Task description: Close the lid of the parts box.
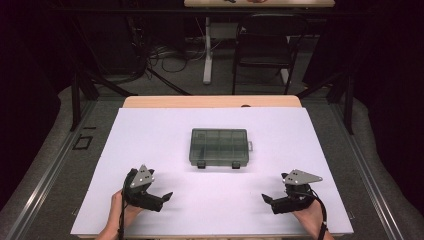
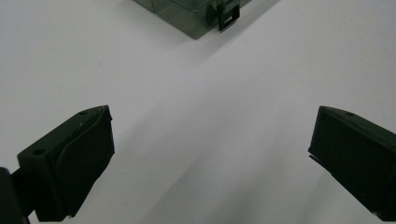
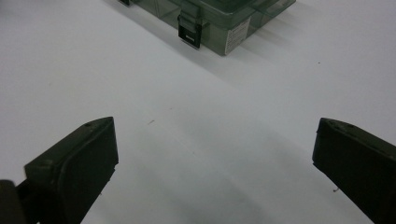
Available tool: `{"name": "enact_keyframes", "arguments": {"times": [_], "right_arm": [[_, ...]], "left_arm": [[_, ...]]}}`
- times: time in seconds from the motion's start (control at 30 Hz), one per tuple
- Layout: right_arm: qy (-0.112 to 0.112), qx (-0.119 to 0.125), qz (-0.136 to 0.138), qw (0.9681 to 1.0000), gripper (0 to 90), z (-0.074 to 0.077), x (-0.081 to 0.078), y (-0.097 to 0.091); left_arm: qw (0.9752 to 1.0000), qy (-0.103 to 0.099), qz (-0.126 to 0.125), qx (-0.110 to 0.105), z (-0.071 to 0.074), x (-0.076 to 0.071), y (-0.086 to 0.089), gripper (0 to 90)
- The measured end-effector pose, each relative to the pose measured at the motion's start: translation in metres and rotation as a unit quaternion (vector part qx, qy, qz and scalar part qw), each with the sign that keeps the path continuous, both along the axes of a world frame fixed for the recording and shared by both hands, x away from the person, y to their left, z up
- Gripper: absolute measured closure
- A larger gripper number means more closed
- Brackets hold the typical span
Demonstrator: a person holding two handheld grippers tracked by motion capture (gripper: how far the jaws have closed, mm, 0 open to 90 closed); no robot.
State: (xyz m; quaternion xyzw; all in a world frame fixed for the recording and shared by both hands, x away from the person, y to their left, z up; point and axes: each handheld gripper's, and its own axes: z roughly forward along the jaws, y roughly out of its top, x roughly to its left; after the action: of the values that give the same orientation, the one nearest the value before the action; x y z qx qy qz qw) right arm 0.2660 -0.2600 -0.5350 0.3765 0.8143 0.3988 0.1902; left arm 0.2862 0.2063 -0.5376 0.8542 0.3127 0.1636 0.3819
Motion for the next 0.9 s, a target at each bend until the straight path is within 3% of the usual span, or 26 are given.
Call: {"name": "enact_keyframes", "arguments": {"times": [0.43,0.9], "right_arm": [[-0.007,0.005,-0.005,1.0000,0.0,-0.007,-0.009,-0.002],[-0.009,-0.003,-0.006,0.9999,0.0,-0.013,-0.016,0.000]], "left_arm": [[0.9998,-0.015,0.011,-0.007,-0.009,-0.021,0.003,0.0],[0.9998,-0.006,0.015,-0.010,-0.013,-0.023,0.006,0.0]]}}
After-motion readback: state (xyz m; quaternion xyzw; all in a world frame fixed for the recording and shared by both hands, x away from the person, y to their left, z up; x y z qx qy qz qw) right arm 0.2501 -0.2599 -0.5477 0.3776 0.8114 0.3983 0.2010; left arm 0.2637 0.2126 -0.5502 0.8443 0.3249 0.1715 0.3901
